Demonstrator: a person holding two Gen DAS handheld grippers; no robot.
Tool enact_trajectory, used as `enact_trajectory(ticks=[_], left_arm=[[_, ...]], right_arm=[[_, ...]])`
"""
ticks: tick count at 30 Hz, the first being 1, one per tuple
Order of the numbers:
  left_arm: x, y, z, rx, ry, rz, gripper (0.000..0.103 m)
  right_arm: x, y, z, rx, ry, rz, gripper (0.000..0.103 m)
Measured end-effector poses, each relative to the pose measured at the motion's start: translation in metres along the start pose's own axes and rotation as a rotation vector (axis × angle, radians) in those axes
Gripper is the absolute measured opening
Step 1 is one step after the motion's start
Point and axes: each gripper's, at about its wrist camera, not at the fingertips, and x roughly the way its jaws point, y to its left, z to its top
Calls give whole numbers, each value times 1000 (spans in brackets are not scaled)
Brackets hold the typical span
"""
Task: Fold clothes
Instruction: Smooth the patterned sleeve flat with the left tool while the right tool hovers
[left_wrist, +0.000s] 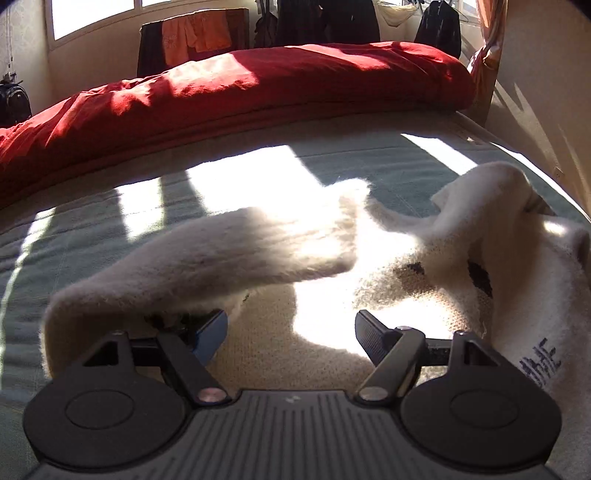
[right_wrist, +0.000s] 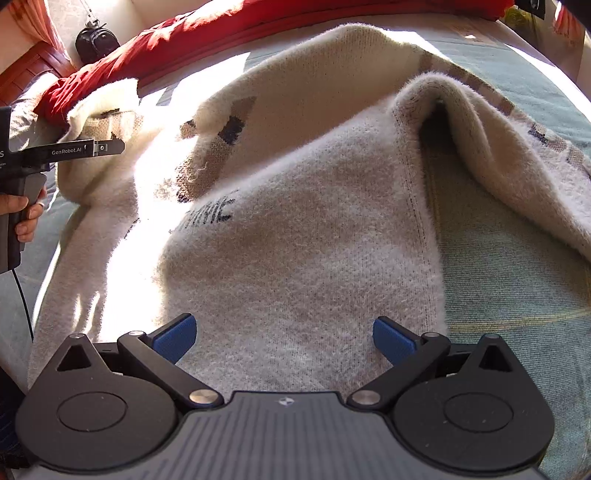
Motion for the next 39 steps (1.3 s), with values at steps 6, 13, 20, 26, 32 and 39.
enact_trajectory(ticks=[6, 13, 20, 26, 32, 39], left_arm=[[26, 66, 11, -66, 48, 230, 76], [22, 111, -8, -155, 98, 244, 79], [2, 105, -1, -221, 50, 144, 77], [-12, 50, 4, -133, 29, -33, 77], [-10, -22, 0, 36, 37, -186, 78], [16, -63, -14, 178, 78, -233, 78]], right_arm=[[4, 2, 6, -6, -2, 1, 103], [7, 2, 8, -13, 2, -13, 103], [6, 4, 11, -17, -15, -17, 103], [-1, -7, 21, 11, -91, -23, 103], [-13, -40, 46, 107, -189, -60, 103], [-1, -61, 58, 131, -176, -84, 103]])
